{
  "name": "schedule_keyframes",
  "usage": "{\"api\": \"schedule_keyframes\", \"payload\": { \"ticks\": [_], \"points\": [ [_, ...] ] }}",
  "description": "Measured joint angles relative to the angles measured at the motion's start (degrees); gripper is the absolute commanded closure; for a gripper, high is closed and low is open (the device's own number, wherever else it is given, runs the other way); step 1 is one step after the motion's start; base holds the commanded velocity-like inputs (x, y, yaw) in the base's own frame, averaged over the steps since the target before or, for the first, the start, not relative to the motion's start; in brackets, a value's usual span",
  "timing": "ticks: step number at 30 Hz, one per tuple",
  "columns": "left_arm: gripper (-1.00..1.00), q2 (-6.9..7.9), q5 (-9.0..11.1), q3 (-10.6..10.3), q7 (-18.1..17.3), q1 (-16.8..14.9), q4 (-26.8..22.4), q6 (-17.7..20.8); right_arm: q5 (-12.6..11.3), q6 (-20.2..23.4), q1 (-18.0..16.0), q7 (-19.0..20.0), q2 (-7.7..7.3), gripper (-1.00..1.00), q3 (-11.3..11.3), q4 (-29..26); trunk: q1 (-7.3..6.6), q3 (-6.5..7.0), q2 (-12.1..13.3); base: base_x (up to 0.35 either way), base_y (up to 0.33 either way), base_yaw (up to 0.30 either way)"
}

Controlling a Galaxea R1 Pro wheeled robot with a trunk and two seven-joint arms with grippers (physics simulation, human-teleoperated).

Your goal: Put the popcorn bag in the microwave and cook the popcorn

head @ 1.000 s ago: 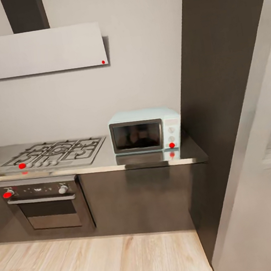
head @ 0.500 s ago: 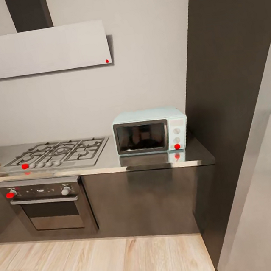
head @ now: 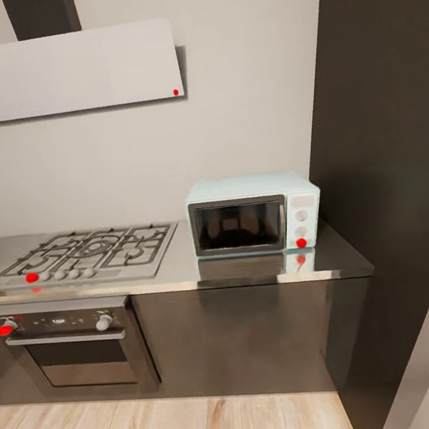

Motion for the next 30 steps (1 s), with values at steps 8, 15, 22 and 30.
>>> {"api": "schedule_keyframes", "payload": {
  "ticks": [8, 15, 22, 30],
  "points": [
    [-1.00, 0.02, 0.0, 0.0, 0.1, 0.0, 0.0, 0.0, -0.2, 0.0, 0.0, 0.0, 0.03, -1.00, -0.1, 0.0, 0.00, 0.00, 0.0, 0.299, 0.001, -0.104],
    [-1.00, 0.00, 0.0, 0.0, 0.0, 0.0, 0.0, 0.0, -0.2, 0.0, 0.0, 0.0, 0.02, -1.00, -0.1, 0.0, 0.03, 0.00, 0.0, 0.058, 0.000, -0.239],
    [-1.00, 0.00, 0.0, 0.0, 0.0, 0.0, 0.0, 0.0, -0.1, 0.0, 0.0, 0.0, 0.02, -1.00, -0.1, 0.0, 0.03, 0.00, 0.0, 0.001, 0.000, -0.128],
    [-1.00, 0.08, 0.0, 0.0, 0.1, 0.0, 0.0, 0.0, 0.2, 0.3, 0.0, 0.0, 0.20, -1.00, 0.1, 0.0, 0.03, 0.00, 0.0, 0.000, 0.000, -0.003]
  ]
}}
